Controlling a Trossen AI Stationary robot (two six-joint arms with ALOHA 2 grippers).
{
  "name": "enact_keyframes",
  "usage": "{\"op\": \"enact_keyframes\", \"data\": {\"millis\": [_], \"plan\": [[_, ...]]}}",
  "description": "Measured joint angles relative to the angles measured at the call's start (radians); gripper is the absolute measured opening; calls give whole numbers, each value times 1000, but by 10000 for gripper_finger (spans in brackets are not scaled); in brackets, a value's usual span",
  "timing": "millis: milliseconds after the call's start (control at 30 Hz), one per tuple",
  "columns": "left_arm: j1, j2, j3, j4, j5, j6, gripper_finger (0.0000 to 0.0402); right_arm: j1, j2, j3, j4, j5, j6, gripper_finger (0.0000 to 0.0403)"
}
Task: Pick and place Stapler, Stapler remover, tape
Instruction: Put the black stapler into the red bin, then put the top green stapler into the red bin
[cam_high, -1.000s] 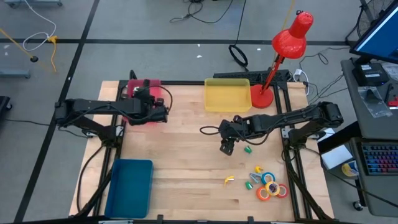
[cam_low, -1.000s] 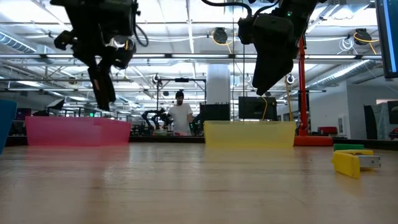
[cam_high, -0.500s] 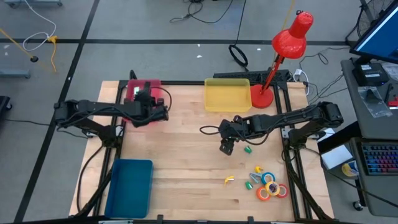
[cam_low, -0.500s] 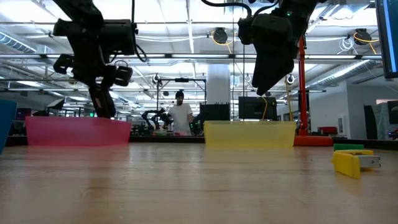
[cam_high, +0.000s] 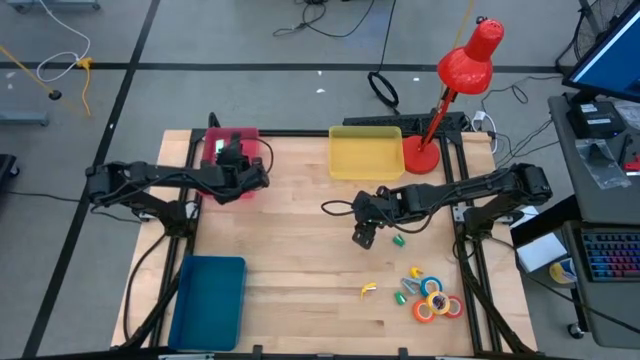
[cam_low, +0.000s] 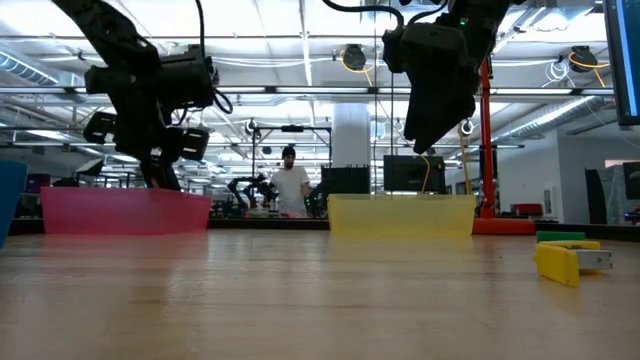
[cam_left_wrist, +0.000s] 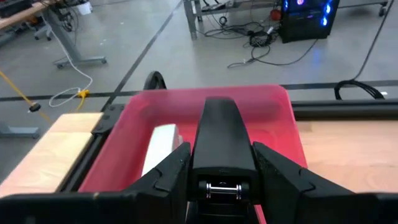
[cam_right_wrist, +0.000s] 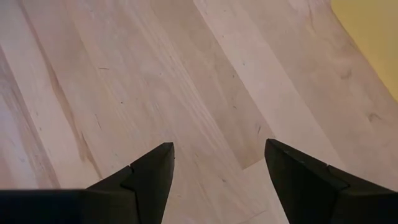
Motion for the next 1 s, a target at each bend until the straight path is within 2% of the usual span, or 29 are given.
{"op": "enact_keyframes", "data": {"millis": [500, 733, 1000], "plan": [[0, 11, -48, 50, 88, 19, 146, 0, 0, 0, 35, 0, 26, 242], [1, 12, -49, 49, 153, 16, 200, 0, 0, 0, 58, 0, 25, 242], [1, -2, -39, 40, 155, 62, 194, 0, 0, 0, 58, 0, 22, 242]]}}
